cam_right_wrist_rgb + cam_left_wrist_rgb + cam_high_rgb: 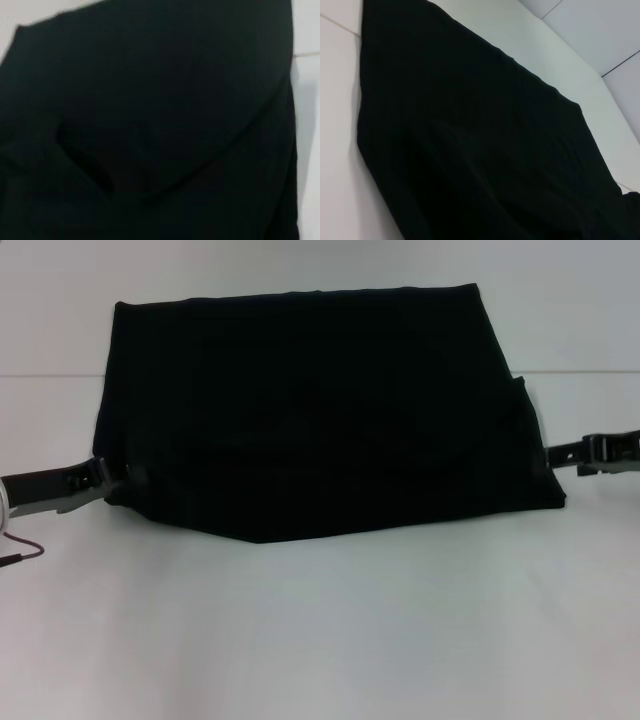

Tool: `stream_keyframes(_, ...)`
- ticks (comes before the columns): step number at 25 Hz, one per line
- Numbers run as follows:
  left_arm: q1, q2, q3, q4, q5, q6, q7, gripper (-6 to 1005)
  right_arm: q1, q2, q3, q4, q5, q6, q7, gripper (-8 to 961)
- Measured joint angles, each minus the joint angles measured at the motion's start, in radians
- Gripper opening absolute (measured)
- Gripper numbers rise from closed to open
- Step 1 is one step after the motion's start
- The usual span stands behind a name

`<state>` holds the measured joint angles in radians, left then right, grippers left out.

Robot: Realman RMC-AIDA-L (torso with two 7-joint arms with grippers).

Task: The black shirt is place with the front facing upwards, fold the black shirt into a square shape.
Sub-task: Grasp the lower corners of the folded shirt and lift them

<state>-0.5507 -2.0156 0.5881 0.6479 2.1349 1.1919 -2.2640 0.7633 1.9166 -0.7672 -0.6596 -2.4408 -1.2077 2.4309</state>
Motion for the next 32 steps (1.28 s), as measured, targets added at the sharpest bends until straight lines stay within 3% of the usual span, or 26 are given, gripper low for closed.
stream_keyframes(6, 0.002, -0.002, -0.004, -0.001, 0.0, 0.002, 0.0, 49, 0.003, 0.018, -0.022, 0.01, -0.049, 0.068, 0.026, 839)
stream_keyframes(14, 0.0, -0.003, -0.005, -0.002, 0.0, 0.002, -0.002, 49, 0.016, 0.068, -0.082, 0.04, -0.054, 0.176, 0.006, 837)
stream_keyframes(23, 0.002, -0.003, -0.005, 0.003, -0.007, 0.0, -0.008, 48, 0.03, 0.064, -0.099, 0.079, -0.048, 0.208, 0.041, 835)
stream_keyframes(32, -0.001, -0.003, -0.005, 0.0, -0.007, -0.009, -0.008, 49, 0.035, 0.067, -0.104, 0.076, -0.048, 0.209, 0.037, 550)
